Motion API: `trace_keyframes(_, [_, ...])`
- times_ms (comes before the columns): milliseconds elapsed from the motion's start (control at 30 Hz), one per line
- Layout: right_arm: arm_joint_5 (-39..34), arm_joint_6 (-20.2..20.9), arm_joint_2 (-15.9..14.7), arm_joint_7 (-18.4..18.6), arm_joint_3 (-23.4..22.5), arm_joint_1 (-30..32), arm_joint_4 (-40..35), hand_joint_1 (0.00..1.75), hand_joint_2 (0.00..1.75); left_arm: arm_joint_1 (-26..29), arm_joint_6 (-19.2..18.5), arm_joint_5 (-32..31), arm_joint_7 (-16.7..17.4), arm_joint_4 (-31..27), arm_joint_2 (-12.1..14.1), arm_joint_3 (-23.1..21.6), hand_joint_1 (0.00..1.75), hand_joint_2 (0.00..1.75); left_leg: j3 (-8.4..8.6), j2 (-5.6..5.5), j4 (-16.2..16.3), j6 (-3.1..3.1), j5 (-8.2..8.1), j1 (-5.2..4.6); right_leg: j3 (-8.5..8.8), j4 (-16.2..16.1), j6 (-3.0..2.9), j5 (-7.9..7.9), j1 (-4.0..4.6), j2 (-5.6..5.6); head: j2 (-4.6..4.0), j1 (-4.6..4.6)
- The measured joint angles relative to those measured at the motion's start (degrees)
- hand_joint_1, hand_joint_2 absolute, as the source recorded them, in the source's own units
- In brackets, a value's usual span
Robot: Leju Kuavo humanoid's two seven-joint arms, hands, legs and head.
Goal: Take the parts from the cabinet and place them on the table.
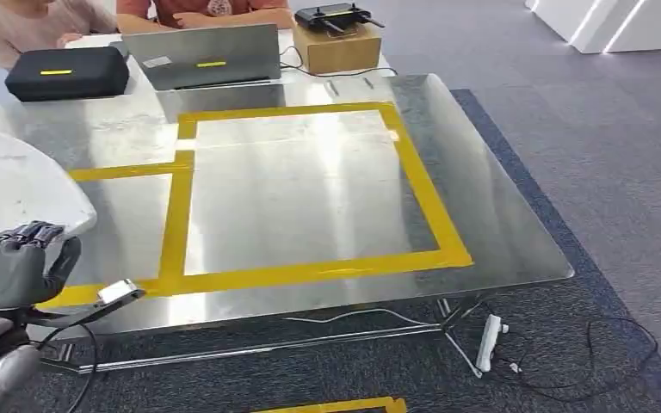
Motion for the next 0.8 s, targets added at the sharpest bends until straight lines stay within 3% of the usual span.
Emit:
trace_keyframes(233, [0.79,0.72,-0.02,0.92,0.66,-0.59,-0.11,0.0,0.0,-6.06,1.03,-8.04,0.96,11.89,1.79,0.83,1.75,1.75,0.01,0.0,-0.01,0.02,0.12,0.1,-0.03,0.11,-0.01,0.01,0.08,0.01,0.0,0.0])
trace_keyframes(433, [1.09,1.16,-0.02,1.18,0.98,-0.79,-0.35,0.0,0.0,-9.19,0.59,-12.83,1.66,17.92,3.15,0.35,1.75,1.75,0.01,0.0,-0.01,0.02,0.13,0.12,-0.06,0.14,-0.01,0.0,0.11,0.04,0.0,0.0])
trace_keyframes(600, [1.33,1.42,-0.02,1.4,1.11,-1.09,-0.57,0.0,0.0,-12.01,0.57,-13.74,1.6,21.85,3.93,-0.78,1.75,1.75,0.01,0.0,-0.01,0.02,0.13,0.11,-0.05,0.14,-0.01,0.0,0.11,0.03,0.0,-0.02])
trace_keyframes(800, [2.01,2.23,-0.02,1.77,1.92,-1.83,-0.83,0.0,0.0,-16.98,0.44,-14.49,-0.75,27.28,4.06,-4.18,1.75,1.75,0.01,0.0,0.0,0.05,0.17,0.09,-0.05,0.14,-0.03,0.04,0.09,0.04,0.0,-0.04])
